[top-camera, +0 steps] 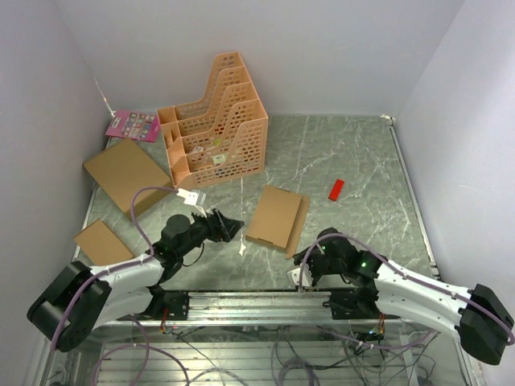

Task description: Fold the paper box

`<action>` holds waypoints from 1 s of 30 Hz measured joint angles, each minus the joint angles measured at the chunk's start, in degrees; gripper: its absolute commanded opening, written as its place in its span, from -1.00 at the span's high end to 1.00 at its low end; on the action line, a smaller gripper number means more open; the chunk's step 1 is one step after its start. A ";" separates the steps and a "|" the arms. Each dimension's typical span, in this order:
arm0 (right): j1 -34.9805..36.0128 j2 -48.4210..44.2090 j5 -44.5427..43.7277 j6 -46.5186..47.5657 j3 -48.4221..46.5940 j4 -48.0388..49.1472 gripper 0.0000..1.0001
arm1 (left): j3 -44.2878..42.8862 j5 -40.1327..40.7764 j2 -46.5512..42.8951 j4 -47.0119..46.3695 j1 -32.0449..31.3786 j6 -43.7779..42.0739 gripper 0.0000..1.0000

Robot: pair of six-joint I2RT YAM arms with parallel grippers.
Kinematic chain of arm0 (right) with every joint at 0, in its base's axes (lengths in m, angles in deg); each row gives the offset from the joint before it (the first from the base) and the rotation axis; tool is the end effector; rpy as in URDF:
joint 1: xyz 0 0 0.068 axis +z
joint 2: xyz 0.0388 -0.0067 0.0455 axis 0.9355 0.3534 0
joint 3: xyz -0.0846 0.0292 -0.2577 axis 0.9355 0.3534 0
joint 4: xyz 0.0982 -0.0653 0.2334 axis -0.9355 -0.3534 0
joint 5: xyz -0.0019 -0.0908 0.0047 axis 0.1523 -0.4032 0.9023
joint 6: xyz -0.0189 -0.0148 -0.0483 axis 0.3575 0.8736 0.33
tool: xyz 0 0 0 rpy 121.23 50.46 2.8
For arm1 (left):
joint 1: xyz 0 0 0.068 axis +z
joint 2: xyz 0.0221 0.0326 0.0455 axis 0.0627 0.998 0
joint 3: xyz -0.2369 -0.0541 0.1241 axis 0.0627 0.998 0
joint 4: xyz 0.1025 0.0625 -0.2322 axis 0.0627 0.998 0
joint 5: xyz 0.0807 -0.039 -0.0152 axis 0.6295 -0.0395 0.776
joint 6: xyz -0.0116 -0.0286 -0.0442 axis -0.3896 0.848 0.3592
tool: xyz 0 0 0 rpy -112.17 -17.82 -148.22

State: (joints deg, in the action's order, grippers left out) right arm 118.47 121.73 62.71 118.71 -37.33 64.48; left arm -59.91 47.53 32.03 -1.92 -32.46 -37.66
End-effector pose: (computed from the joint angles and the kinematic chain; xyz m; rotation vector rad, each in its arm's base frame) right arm 0.0861 0.1206 0.1490 -2.0474 1.0666 0.3149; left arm 0.1521 -0.1167 0.1655 0.0793 1.8519 -1.0440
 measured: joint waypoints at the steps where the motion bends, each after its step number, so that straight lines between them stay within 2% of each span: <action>1: 0.33 0.48 -0.68 -0.20 0.68 1.11 0.34 | 0.00 0.00 0.90 -0.52 0.00 0.11 -0.70; 19: 3.32 8.37 -6.27 -1.42 5.11 19.23 0.36 | -1.55 0.17 14.43 -6.71 -1.09 1.73 -0.65; 30: 3.65 9.46 -10.69 -3.48 5.79 22.45 0.59 | -1.86 0.61 20.35 -9.92 -2.56 1.62 -0.64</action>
State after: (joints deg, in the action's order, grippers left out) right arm 122.12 131.20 52.02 115.23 -31.54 86.93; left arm -61.77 48.14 52.38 -11.85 -35.02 -36.04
